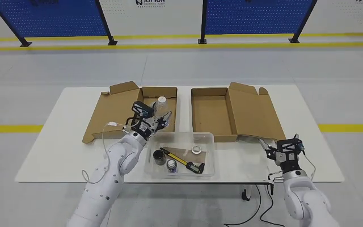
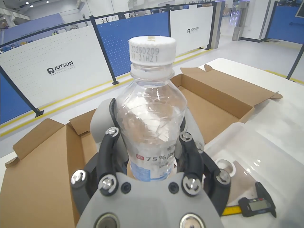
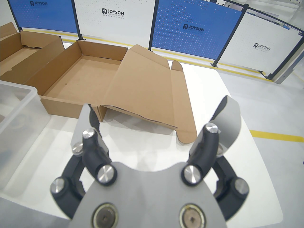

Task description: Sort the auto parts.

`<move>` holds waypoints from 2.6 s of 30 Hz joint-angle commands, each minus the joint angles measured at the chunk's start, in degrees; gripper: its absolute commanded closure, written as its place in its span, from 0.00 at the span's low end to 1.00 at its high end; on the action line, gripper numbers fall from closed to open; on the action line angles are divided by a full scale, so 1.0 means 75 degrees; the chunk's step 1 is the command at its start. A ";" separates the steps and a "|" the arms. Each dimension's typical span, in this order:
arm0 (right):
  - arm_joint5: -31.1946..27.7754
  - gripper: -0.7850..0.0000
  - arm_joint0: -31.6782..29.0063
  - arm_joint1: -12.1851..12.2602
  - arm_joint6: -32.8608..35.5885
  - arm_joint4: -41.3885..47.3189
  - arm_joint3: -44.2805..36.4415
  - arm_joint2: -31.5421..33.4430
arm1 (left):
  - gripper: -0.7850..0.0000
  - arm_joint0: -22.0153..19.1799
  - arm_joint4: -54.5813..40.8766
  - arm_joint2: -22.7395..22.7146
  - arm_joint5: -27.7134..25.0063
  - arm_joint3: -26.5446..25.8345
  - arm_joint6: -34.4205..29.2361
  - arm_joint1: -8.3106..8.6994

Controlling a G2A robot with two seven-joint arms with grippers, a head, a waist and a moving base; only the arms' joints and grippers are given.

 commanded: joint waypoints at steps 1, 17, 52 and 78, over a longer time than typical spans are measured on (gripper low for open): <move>0.0000 0.00 0.0000 0.0000 0.0000 0.0000 0.0000 0.0000 | 1.00 -0.0307 0.0052 0.0135 0.0147 0.0527 0.0151 -0.0054; 0.0000 0.00 0.0000 0.0000 0.0000 0.0000 0.0000 0.0000 | 1.00 -0.1639 0.0223 0.0790 0.0867 0.3398 0.1000 -0.0413; 0.0000 0.00 0.0000 0.0000 0.0000 0.0000 0.0000 0.0000 | 0.00 -0.2061 0.0573 0.0751 0.1174 0.4954 0.1439 -0.0561; 0.0000 0.00 0.0000 0.0000 0.0000 0.0000 0.0000 0.0000 | 0.00 -0.1375 0.1024 -0.0055 0.0928 0.3311 0.1161 -0.0239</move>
